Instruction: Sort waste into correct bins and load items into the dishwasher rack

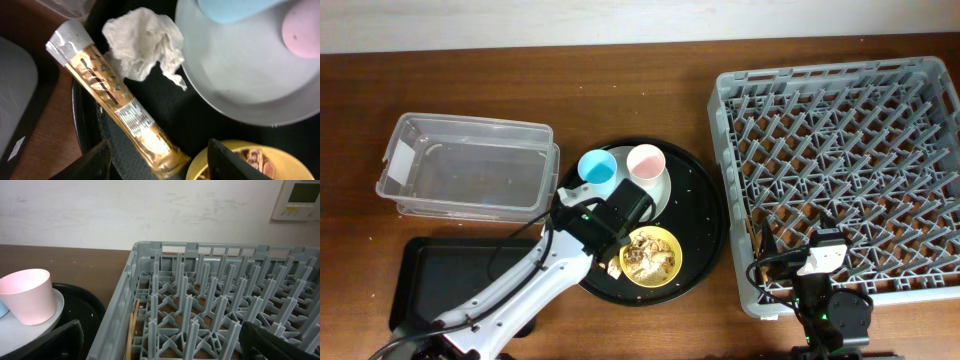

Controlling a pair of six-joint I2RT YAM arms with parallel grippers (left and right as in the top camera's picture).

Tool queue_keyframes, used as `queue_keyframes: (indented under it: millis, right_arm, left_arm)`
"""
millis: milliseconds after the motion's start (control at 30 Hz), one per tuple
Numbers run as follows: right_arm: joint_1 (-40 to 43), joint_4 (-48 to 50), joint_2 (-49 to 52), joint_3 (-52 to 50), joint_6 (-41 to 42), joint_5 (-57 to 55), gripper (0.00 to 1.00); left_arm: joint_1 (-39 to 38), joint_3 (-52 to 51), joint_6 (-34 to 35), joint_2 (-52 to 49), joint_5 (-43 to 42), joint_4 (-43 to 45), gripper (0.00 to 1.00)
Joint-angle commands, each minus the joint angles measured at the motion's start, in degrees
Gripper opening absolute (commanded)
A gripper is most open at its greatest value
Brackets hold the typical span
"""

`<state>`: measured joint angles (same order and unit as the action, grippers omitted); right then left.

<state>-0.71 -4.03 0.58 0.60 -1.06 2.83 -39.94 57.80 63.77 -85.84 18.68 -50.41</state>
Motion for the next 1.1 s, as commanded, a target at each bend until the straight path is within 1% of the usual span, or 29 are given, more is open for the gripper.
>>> queue_keyframes:
  millis: [0, 133, 200, 300, 367, 433, 467, 500, 533, 700, 800, 833, 867, 933, 1000, 1033, 1067]
  right_arm:
    - [0.3, -0.3, -0.4, -0.3, 0.5, 0.1, 0.98]
    - [0.3, -0.3, -0.4, -0.3, 0.5, 0.1, 0.98]
    - [0.3, -0.3, -0.4, -0.3, 0.5, 0.1, 0.99]
    - [0.3, -0.3, -0.4, -0.3, 0.5, 0.1, 0.98]
    - [0.3, -0.3, -0.4, -0.3, 0.5, 0.1, 0.98]
    - [0.3, -0.3, -0.4, -0.3, 0.5, 0.1, 0.98]
    - [0.3, -0.3, -0.4, -0.3, 0.5, 0.1, 0.98]
    - [0.3, -0.3, -0.4, -0.3, 0.5, 0.1, 0.98]
    - [0.3, -0.3, -0.4, -0.3, 0.5, 0.1, 0.98]
    - [0.3, -0.3, -0.4, -0.3, 0.5, 0.1, 0.98]
    - [0.3, -0.3, -0.4, -0.3, 0.5, 0.1, 0.98]
    - [0.3, -0.3, -0.4, -0.3, 0.5, 0.1, 0.98]
    - [0.3, -0.3, -0.4, -0.3, 0.5, 0.1, 0.98]
    - [0.3, -0.3, -0.4, -0.3, 0.5, 0.1, 0.98]
    - [0.3, -0.3, -0.4, -0.3, 0.5, 0.1, 0.98]
    - [0.3, -0.3, -0.4, -0.3, 0.5, 0.1, 0.98]
    - [0.3, -0.3, -0.4, -0.3, 0.5, 0.1, 0.98]
  left_arm:
    - [1.5, -0.5, 3.1, -0.7, 0.5, 0.0, 0.61]
    - [1.5, -1.9, 3.1, -0.7, 0.6, 0.5, 0.61]
    - [1.5, -5.6, 8.2, -0.7, 0.6, 1.7, 0.61]
    - [1.5, -12.7, 8.3, -0.7, 0.4, 10.9, 0.61]
    - [1.5, -17.0, 8.3, -0.7, -2.4, 16.9, 0.61]
    - [1.5, -18.4, 8.3, -0.7, -1.8, 18.9, 0.61]
    - [1.5, -18.4, 8.3, -0.7, -1.3, 19.0, 0.54]
    - [1.5, -18.4, 8.3, -0.7, -1.3, 19.1, 0.44]
    - [1.5, -18.4, 8.2, -0.7, -1.3, 18.8, 0.39]
    - [1.5, -18.1, 8.2, 0.6, -1.3, 18.2, 0.38]
    - [1.5, -18.1, 3.5, 8.4, -1.3, 18.2, 0.37]
    - [1.5, -18.0, 3.0, 12.4, -1.3, 17.4, 0.33]
    - [1.5, -18.0, 3.0, 17.4, -1.3, 15.8, 0.33]
    - [1.5, -18.0, 3.0, 27.2, -0.3, 11.2, 0.31]
    - [1.5, -18.0, 3.0, 34.2, 5.3, 5.4, 0.28]
    - [1.6, -18.0, 3.0, 39.0, 8.4, 0.0, 0.27]
    - [2.6, -18.0, 3.1, 41.7, 8.9, -4.5, 0.26]
